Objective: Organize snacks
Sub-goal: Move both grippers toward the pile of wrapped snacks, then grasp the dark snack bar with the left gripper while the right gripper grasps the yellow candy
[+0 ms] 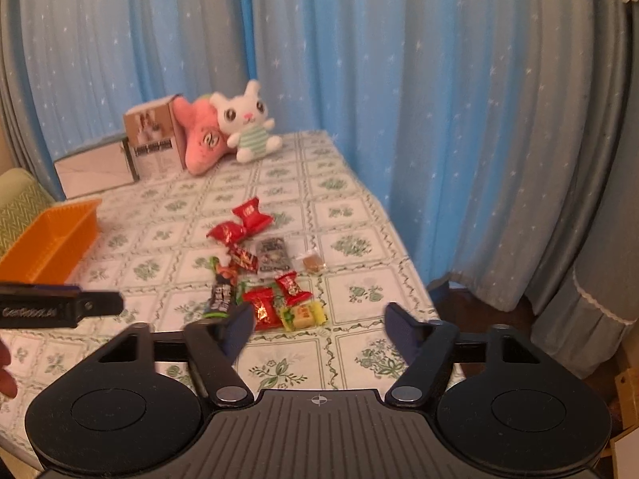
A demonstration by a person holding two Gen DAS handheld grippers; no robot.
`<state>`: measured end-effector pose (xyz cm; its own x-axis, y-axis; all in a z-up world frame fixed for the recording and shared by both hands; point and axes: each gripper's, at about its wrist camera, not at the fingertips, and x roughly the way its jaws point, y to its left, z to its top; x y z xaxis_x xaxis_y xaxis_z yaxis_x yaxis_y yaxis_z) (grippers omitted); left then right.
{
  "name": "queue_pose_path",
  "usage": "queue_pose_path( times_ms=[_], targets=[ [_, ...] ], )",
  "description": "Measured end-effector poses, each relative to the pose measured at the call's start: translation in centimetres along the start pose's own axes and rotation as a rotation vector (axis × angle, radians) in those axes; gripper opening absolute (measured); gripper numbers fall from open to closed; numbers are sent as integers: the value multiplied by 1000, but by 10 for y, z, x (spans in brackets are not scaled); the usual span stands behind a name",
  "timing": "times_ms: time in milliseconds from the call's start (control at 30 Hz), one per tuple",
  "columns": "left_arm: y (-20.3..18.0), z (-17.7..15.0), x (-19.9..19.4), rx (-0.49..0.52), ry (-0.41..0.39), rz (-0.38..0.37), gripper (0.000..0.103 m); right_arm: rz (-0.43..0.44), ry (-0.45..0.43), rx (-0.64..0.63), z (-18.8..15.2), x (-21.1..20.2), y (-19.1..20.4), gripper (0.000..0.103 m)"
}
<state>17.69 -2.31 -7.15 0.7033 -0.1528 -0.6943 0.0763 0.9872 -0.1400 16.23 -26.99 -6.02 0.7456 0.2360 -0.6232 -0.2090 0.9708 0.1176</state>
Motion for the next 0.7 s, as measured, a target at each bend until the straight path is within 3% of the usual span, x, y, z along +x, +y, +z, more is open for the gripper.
queue_pose_path(
  times_ms=[233,467,700],
  targets=[
    [-8,11,65,23,43,-32,49,22,60,-10,-4,52,-6,62],
    [-14,22,107,-19,32,-78,38,19,93,10,-7,84,-12,62],
    [-23,26,142,40,71,-62,30,30,110,15,-11,102,-16,62]
  ],
)
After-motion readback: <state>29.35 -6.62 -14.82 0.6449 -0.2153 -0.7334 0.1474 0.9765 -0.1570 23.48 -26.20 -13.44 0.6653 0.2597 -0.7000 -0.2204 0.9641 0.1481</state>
